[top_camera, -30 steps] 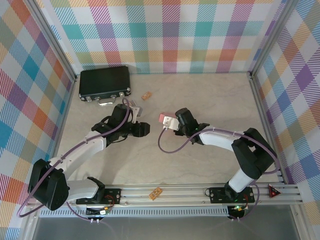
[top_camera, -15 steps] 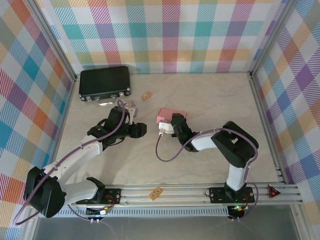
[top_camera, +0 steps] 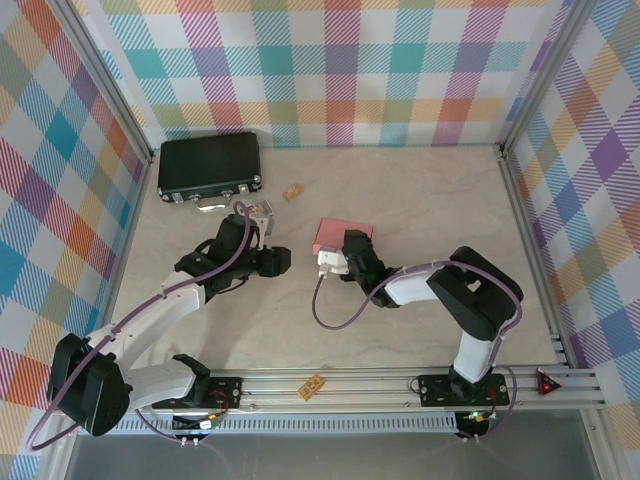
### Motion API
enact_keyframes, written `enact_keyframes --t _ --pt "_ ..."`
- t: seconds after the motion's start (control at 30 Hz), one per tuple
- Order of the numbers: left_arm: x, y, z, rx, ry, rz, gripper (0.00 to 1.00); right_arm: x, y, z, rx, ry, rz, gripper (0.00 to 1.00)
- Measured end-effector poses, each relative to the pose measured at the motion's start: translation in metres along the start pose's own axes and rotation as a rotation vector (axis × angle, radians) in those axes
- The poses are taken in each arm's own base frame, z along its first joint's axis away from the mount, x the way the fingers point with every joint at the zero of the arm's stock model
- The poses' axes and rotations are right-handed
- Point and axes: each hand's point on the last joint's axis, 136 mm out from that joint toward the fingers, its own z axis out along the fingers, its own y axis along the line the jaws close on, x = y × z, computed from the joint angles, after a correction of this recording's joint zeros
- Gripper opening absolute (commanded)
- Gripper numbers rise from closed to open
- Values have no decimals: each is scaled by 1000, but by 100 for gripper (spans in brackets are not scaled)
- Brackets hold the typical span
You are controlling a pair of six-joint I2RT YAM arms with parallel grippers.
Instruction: Fold the paper box
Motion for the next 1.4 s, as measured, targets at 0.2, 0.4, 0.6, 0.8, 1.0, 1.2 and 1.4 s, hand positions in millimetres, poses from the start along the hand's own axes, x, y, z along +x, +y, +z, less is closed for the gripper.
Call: enact_keyframes --t 0.2,0.4,0.6,0.8,1.0,1.2,1.4 --pt "0 1 0 -4 0 0 61 -2 7 -10 -63 -21 38 86" --pt "0 1 1 -5 2 0 61 -3 10 -18 -107 -29 64 99" --pt "1 2 1 -10 2 -1 61 -2 25 -33 -214 -41 89 99" --pt "0 3 1 -15 1 -1 63 -2 35 -48 -288 -53 133 99" --pt "1 10 2 -53 -7 -1 64 -1 11 -56 -240 -54 280 99" --pt "-5 31 1 -170 -42 15 82 30 -17 -52 -139 45 450 99" --pt "-12 76 -3 -405 -82 39 93 66 -45 -54 -34 126 636 99"
